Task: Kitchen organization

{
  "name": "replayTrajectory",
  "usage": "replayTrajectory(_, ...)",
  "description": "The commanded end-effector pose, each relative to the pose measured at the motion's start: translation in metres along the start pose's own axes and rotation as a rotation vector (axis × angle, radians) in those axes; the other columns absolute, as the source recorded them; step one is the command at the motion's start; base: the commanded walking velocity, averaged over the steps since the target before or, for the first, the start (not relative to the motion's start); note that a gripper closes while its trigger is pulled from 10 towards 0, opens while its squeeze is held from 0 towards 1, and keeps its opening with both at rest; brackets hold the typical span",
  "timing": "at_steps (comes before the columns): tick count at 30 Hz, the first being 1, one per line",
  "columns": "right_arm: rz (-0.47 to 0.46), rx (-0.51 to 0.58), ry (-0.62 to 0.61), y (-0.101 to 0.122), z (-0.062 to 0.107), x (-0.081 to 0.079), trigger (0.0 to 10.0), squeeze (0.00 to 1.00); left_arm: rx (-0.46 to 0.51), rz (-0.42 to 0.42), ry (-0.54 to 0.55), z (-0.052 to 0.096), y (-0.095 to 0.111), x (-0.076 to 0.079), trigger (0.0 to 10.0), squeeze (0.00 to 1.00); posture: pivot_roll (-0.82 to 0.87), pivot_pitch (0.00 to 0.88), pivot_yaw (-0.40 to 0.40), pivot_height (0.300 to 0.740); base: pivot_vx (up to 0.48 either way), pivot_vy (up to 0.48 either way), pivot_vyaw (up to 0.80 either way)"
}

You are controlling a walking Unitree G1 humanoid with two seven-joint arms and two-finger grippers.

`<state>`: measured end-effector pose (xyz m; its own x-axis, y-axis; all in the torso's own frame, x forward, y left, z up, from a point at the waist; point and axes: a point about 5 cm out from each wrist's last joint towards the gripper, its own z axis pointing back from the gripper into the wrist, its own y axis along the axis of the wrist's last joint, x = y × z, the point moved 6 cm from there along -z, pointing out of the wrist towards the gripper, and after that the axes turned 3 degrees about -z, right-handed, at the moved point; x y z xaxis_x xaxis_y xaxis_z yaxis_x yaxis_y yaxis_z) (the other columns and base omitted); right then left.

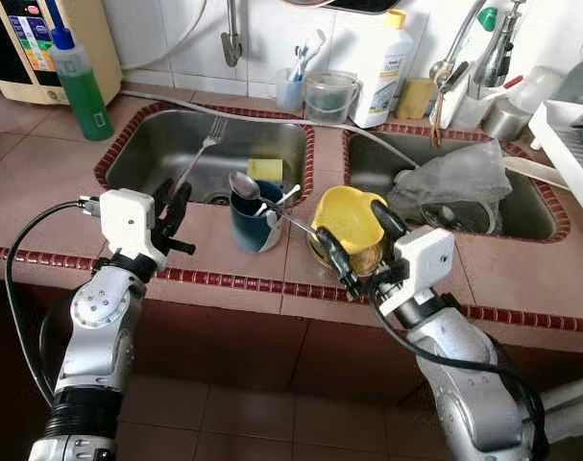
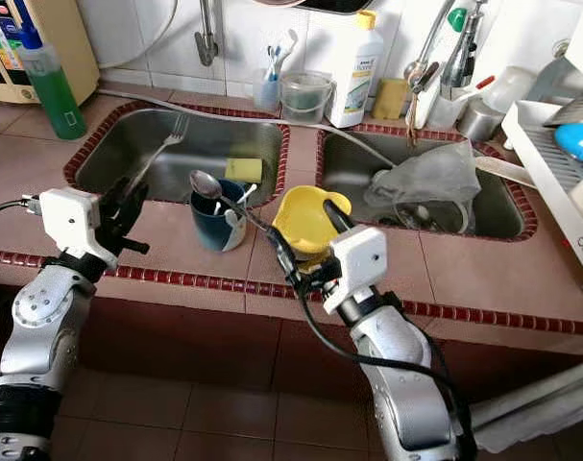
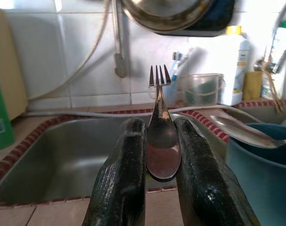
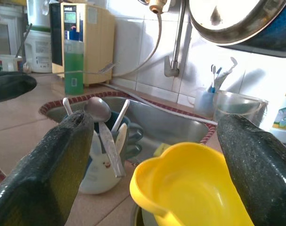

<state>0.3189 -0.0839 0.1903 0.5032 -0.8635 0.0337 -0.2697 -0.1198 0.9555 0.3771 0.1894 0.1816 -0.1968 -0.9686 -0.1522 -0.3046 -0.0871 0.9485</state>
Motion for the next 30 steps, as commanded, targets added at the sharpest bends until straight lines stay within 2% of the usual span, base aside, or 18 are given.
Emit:
replayTrajectory(1,-0.005,0.026,-0.002,0.009,-0.001,0.002,10.0,0.0,0.032,-0.006,0.009,-0.004,0.012,-0.005,10.0,0.0,-0.03,0.028,-0.058,0.74,0.0,0.0,0.0)
replayTrajectory(5,0.005,0.075,-0.026,0.024,-0.007,0.008,10.0,0.0,0.018,0.0,0.053,-0.004,0.012,-0.015,10.0,0.0,-0.03,0.018,-0.051,0.74,0.0,0.0,0.0)
replayTrajectory(11,0.001,0.131,-0.056,0.041,-0.015,0.015,10.0,0.0,0.014,0.024,0.061,-0.005,0.014,-0.014,10.0,0.0,-0.02,0.015,-0.049,0.74,0.0,0.0,0.0)
replayTrajectory(25,0.008,0.171,-0.056,0.057,-0.022,0.018,10.0,0.0,0.019,0.036,0.044,-0.012,0.017,-0.01,10.0,0.0,-0.03,0.017,-0.049,0.74,0.0,0.0,0.0)
replayTrajectory(30,0.011,0.173,-0.064,0.058,-0.021,0.02,10.0,0.0,0.022,0.038,0.039,-0.014,0.018,-0.009,10.0,0.0,-0.04,0.025,-0.043,0.74,0.299,0.0,0.0)
